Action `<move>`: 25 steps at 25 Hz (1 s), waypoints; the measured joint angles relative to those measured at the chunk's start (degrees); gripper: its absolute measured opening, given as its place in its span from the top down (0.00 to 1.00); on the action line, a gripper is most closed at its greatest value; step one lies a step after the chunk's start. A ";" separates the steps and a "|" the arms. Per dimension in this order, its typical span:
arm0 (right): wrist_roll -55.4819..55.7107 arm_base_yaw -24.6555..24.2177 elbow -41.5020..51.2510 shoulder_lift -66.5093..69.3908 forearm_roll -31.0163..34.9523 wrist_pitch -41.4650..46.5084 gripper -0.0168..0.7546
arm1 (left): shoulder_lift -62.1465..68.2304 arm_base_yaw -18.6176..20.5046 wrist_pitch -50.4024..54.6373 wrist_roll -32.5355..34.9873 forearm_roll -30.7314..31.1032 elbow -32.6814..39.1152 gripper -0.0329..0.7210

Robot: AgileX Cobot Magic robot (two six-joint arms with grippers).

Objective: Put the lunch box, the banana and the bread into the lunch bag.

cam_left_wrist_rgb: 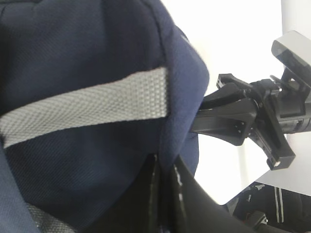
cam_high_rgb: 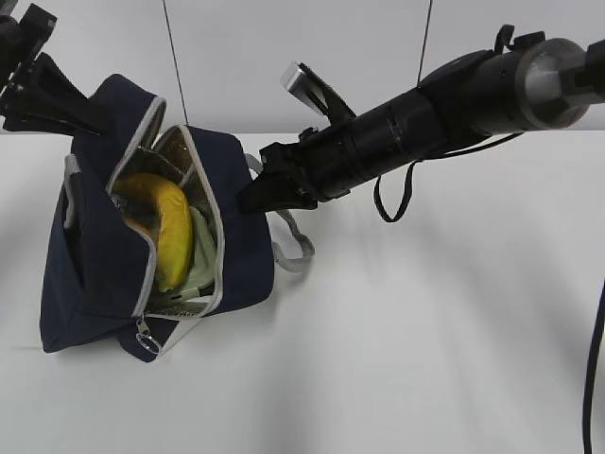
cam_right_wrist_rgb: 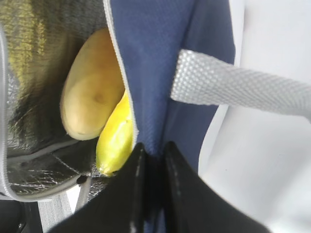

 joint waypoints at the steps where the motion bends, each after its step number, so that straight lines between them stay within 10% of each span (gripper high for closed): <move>1: -0.33 0.00 0.00 0.00 0.12 0.44 0.92 | 0.00 0.00 0.00 0.00 0.00 0.00 0.98; 25: 8.90 -11.00 0.39 -16.15 -13.43 8.66 0.97 | 3.54 -11.84 -8.50 7.05 -20.44 0.00 0.98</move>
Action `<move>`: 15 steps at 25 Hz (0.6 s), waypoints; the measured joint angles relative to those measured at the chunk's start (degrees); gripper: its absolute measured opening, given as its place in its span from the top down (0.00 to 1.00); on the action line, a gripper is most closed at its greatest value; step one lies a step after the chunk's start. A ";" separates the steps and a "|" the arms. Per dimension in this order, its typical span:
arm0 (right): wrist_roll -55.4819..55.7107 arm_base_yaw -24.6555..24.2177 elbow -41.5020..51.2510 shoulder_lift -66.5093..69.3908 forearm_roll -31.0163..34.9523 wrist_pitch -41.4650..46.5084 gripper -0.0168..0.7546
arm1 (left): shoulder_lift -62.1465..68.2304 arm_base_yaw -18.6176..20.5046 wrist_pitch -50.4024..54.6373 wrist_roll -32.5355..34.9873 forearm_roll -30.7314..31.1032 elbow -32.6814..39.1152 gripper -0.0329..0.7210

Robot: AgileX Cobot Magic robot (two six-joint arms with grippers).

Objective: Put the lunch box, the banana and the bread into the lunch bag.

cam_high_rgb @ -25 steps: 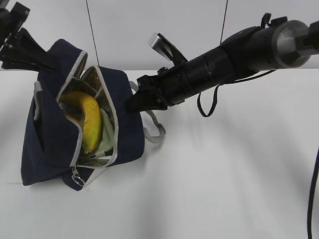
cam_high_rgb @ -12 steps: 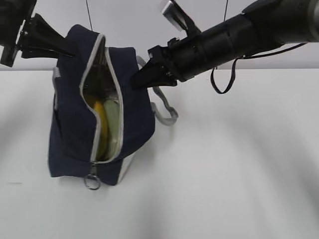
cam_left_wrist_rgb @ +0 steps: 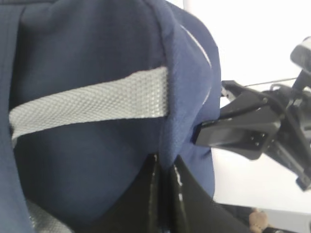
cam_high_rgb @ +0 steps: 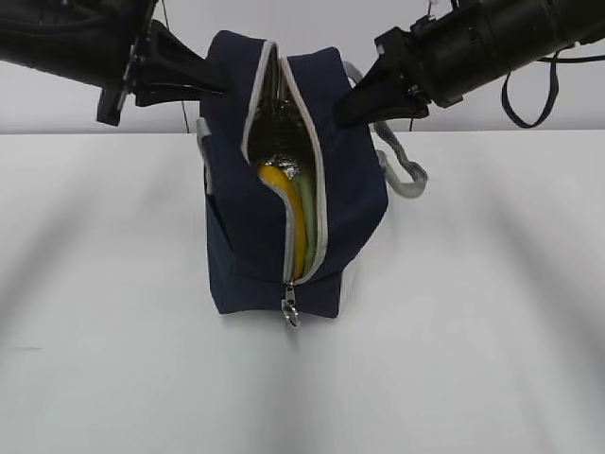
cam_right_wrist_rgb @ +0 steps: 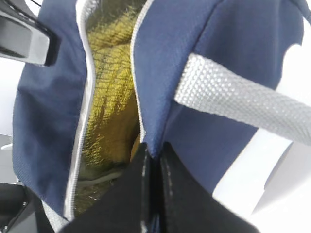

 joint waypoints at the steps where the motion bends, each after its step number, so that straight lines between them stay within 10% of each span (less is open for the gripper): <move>1: 0.26 -0.08 0.04 0.00 -0.42 -0.28 0.97 | 0.93 -0.15 -0.50 1.01 -1.69 0.00 0.98; 15: -0.22 -0.08 0.18 2.02 0.45 -9.49 0.97 | 9.37 -0.42 -5.32 9.02 -16.51 0.00 0.97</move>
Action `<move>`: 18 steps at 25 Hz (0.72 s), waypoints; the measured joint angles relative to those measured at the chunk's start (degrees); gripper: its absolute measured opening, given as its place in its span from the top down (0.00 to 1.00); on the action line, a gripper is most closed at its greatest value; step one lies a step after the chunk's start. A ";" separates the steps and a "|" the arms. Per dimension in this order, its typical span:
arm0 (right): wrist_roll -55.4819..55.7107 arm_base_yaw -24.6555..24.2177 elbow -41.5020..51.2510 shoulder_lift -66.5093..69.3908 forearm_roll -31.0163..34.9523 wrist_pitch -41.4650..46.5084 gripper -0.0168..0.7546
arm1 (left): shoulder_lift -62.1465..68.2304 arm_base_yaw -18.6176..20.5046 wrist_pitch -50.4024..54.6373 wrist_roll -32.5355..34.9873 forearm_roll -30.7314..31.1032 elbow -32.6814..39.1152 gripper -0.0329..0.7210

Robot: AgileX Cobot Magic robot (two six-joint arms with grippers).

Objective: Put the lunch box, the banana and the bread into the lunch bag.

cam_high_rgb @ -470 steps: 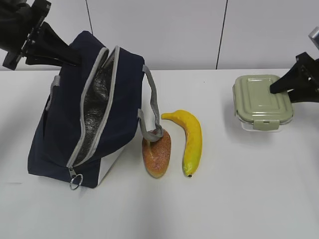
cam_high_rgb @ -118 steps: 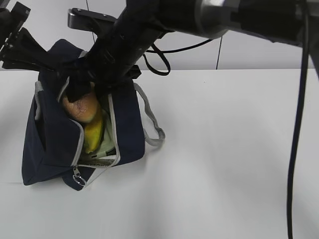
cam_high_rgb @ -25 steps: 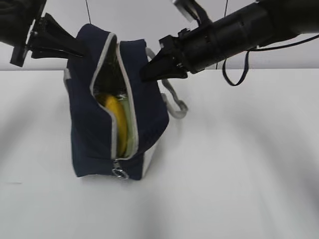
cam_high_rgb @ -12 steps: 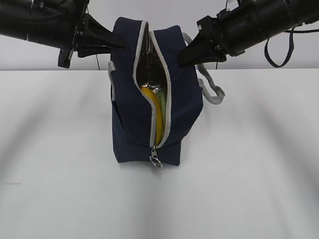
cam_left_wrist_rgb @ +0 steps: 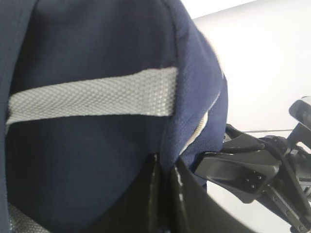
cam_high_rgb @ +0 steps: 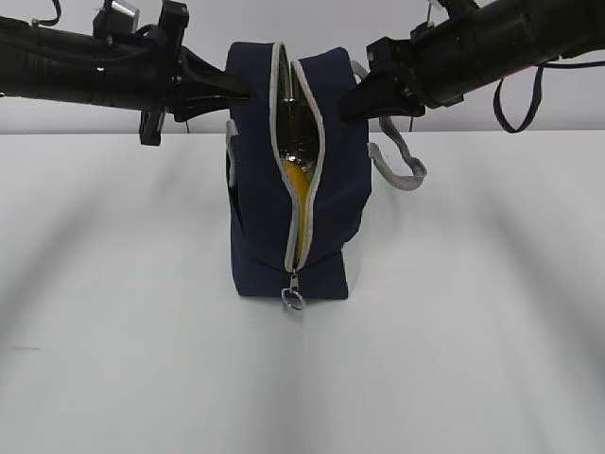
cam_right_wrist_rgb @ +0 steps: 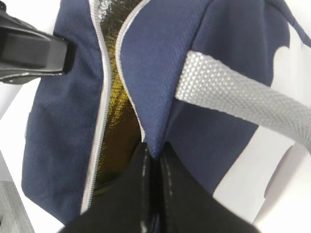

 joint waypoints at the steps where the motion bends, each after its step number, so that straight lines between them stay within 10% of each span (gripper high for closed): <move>1: 0.01 0.00 0.00 0.37 0.28 -0.13 0.97 | 0.40 0.00 -0.24 0.21 -0.16 0.00 0.97; 9: -0.98 0.00 0.00 2.55 2.74 -0.49 0.91 | 1.37 -0.34 -3.31 0.84 -1.36 0.00 0.89; 18: -1.88 0.00 0.00 2.55 1.49 -1.30 0.40 | 1.37 0.55 -1.62 0.84 -1.13 0.00 0.41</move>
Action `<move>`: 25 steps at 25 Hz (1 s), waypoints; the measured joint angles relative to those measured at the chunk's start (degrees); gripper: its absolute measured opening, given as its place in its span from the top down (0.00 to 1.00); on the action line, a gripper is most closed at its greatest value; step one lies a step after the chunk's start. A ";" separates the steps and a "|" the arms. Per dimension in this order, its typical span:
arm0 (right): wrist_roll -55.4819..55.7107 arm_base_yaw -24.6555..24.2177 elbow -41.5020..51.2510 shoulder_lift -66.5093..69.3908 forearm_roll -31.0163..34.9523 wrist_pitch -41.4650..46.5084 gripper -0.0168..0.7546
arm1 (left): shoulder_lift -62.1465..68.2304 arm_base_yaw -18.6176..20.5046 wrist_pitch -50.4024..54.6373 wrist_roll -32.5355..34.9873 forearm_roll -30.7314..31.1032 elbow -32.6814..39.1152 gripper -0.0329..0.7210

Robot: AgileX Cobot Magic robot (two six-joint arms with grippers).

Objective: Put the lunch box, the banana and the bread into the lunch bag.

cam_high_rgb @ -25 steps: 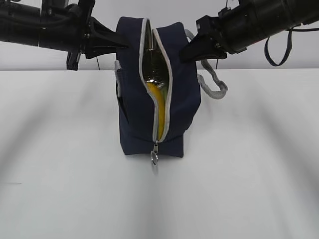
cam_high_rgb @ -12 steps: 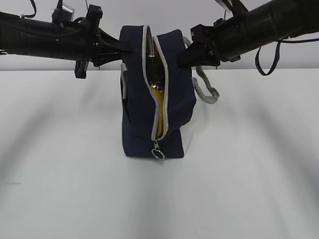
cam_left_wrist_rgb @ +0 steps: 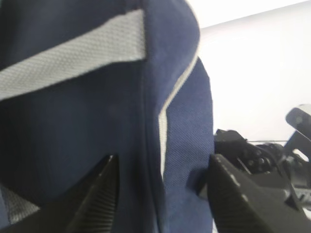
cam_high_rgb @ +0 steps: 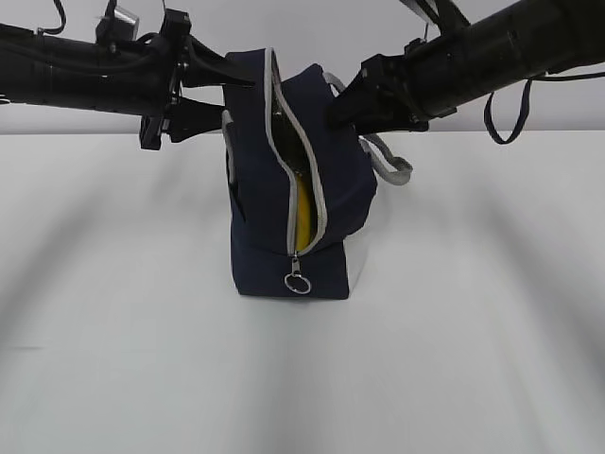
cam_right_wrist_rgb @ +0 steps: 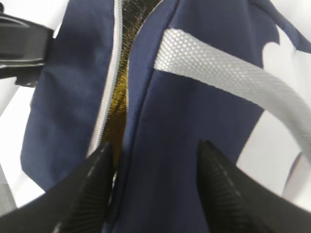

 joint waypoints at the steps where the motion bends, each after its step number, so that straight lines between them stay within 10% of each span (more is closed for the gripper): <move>1: 0.00 0.00 0.00 0.00 -0.75 -0.45 0.39 | 0.00 0.45 0.76 0.00 0.12 0.00 0.38; 10: 0.00 -1.94 -0.56 -3.00 -8.60 -0.74 0.36 | -0.44 6.66 4.84 0.00 6.98 0.00 0.35; 25: 8.72 -2.03 -0.59 -13.92 -24.60 10.57 0.36 | -15.01 7.24 8.99 -12.18 40.48 0.00 0.35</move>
